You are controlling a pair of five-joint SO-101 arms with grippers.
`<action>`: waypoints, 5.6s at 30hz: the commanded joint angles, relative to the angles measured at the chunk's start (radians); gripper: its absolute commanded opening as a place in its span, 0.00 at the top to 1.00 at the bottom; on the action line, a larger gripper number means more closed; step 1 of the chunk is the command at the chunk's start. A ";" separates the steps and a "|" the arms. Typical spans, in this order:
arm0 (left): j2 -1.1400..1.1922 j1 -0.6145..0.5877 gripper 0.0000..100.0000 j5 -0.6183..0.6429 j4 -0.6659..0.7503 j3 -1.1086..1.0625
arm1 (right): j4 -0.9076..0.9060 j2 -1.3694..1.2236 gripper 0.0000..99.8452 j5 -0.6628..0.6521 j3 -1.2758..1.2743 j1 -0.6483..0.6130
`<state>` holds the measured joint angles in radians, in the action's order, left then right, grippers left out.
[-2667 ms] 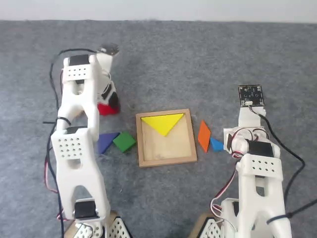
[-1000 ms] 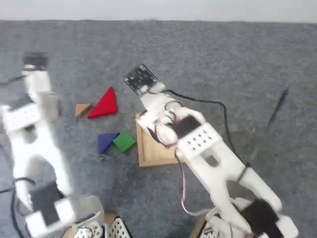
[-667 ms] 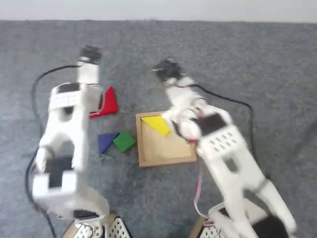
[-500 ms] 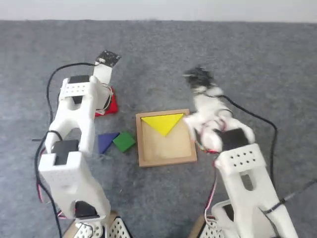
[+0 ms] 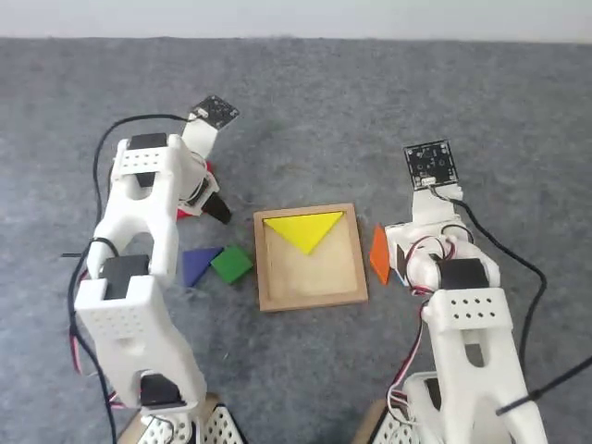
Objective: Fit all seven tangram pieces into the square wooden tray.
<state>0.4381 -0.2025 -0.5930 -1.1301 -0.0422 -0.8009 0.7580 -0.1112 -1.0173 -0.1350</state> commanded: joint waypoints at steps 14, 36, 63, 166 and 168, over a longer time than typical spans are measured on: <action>0.279 -0.026 0.66 0.114 -0.170 0.450 | 0.021 0.035 0.99 0.018 0.009 0.015; 0.373 -0.029 0.72 0.064 -0.287 0.573 | 0.024 0.044 0.99 0.020 0.009 0.024; 0.368 0.005 0.86 0.060 -0.333 0.568 | 0.027 0.044 0.99 0.020 0.009 0.024; -0.589 -0.135 0.76 0.269 0.181 -0.684 | 0.027 -0.127 0.79 0.175 -0.025 -0.079; -0.571 -0.143 0.76 0.272 0.212 -0.716 | 0.027 -0.202 0.77 0.285 0.014 -0.079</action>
<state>-0.0990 -0.3330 -0.3383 -1.0042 -0.6912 -0.7687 0.6398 0.0361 -1.0771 -0.2025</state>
